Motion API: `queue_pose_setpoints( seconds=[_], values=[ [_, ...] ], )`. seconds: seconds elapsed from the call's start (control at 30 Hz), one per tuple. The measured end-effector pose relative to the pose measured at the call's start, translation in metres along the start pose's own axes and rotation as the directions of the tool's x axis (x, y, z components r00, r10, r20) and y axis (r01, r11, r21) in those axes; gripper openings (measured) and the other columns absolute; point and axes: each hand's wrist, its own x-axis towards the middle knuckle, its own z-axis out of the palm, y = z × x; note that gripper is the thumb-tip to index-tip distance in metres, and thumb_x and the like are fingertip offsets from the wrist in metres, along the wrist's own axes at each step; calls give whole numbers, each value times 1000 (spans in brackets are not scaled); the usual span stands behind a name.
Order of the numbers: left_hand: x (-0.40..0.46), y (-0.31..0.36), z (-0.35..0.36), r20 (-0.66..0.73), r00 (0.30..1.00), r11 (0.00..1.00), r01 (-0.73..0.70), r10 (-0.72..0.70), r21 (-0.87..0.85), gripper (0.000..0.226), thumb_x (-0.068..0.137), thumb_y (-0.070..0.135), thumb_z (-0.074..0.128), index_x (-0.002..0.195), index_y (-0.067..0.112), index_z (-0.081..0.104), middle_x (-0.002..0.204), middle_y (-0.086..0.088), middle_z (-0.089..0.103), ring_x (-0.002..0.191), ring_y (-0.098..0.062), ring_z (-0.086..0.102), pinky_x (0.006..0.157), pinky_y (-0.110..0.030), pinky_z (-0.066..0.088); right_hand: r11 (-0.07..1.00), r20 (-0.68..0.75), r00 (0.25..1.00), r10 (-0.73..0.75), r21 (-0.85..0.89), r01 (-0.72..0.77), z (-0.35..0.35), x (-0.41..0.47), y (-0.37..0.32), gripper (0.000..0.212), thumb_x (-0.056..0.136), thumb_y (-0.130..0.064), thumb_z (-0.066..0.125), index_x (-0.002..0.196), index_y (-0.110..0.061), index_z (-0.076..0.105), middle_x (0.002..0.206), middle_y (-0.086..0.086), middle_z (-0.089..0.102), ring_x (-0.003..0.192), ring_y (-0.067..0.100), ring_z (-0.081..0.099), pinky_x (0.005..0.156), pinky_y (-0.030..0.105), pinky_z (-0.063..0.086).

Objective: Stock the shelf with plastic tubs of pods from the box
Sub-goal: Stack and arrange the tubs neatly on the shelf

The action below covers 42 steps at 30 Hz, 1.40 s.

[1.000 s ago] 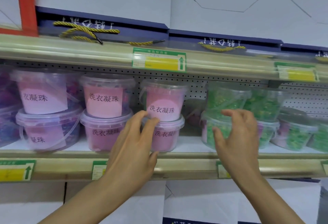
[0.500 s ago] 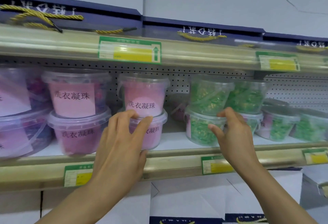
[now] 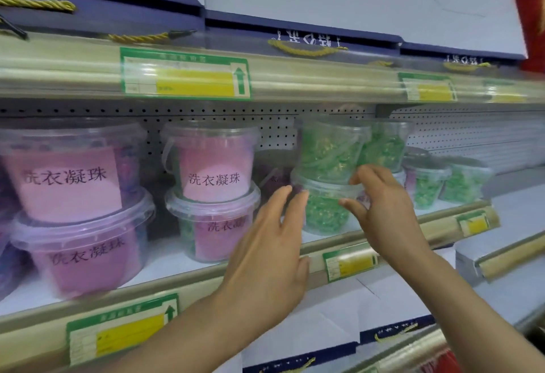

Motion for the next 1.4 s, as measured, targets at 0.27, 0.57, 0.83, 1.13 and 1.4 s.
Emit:
queue_pose_setpoints(
  seconds=[0.27, 0.57, 0.83, 1.13, 1.4],
  values=[
    [47, 5, 17, 192, 968, 949, 205, -161, -239, 97, 82, 25, 67, 147, 33, -4, 149, -7, 30, 130, -23, 38, 88, -21, 29, 997, 120, 990, 80, 13, -82, -6, -7, 13, 42, 85, -29, 66, 121, -18, 47, 103, 5, 57, 96, 25, 56, 81, 34, 32],
    [54, 12, 29, 165, 962, 931, 255, -217, -262, 93, 76, 29, 72, 145, 33, 9, 142, 3, 42, 126, -15, 45, 90, -21, 34, 998, 114, 993, 3, 62, -10, -9, 1, 34, 29, 92, -29, 55, 119, -23, 47, 100, -1, 55, 91, 19, 57, 85, 37, 31],
    [56, 37, 51, 6, 932, 900, 350, -361, -259, 89, 77, 25, 71, 142, 36, 11, 139, 4, 46, 122, -17, 48, 83, -20, 33, 997, 3, 999, -38, 74, 38, -28, 10, 89, 46, 82, -17, 67, 124, -18, 48, 120, 5, 43, 112, 24, 45, 86, 28, 35],
    [56, 82, 80, -278, 833, 867, 499, -478, 4, 93, 74, 26, 72, 145, 26, 12, 138, -6, 25, 126, -24, 29, 102, -34, 31, 967, -85, 965, 246, 85, -239, -53, 34, 197, 55, 76, -11, 71, 123, -6, 44, 131, 20, 34, 125, 35, 30, 104, 46, 31],
    [97, 123, 112, -274, 959, 968, 136, -76, 209, 79, 59, 23, 81, 126, 20, 39, 123, -4, 37, 109, -22, 39, 87, -33, 40, 886, 78, 890, 450, 84, -455, -70, 41, 279, 65, 83, -17, 66, 138, -20, 32, 122, 24, 47, 131, 35, 26, 99, 44, 35]
  ],
)
